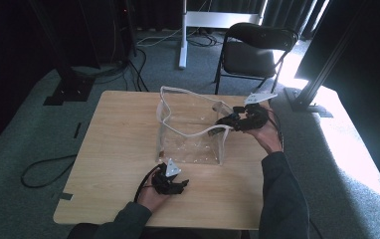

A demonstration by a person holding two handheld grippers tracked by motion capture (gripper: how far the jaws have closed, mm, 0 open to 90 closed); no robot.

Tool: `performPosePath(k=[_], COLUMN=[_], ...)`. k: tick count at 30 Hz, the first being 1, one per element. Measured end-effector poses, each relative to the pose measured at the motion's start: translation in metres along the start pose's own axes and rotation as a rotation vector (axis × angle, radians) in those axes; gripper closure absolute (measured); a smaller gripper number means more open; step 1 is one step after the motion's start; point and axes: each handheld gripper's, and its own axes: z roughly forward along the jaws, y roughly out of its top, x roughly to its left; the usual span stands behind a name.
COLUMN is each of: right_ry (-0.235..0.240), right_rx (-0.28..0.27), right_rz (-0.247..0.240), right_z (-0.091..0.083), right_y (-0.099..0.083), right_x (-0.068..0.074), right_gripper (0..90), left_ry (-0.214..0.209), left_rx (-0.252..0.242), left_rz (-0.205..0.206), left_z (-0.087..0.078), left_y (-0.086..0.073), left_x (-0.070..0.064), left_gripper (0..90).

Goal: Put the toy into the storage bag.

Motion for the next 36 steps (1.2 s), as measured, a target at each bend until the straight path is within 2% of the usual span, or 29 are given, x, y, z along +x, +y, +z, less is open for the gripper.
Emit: performPosePath(k=[9,12,19,22,24,30,36], right_ry=[-0.052,-0.097,-0.178,-0.218,-0.225,-0.252,-0.234], right_rx=[-0.018,-0.036,-0.184,-0.198,-0.186,-0.070,0.027], right_rz=[-0.009,0.000,0.102,0.125,0.140,0.152,0.184], right_z=[-0.008,-0.014,-0.036,-0.038,-0.035,-0.010,0.015], right_y=[-0.005,-0.010,-0.043,-0.061,-0.075,-0.118,-0.154], right_x=[0.002,0.003,0.009,0.014,0.018,0.034,0.043], right_gripper=[24.7,24.7,24.6,24.6,24.5,22.7,21.0], left_ry=[0.001,0.000,0.000,0.000,0.001,0.000,0.000], left_rx=[0.001,0.001,0.003,0.002,0.002,0.002,0.002], left_rz=[0.003,0.001,0.004,0.003,0.006,0.005,0.004], left_z=[0.000,0.000,0.000,0.000,0.000,0.000,0.000], left_y=[0.000,0.000,0.000,0.000,0.000,0.000,0.000], left_x=[0.000,0.000,0.000,0.000,0.000,0.000,0.000], left_gripper=[38.0,37.9,37.8,37.9,37.9,37.9,37.9])
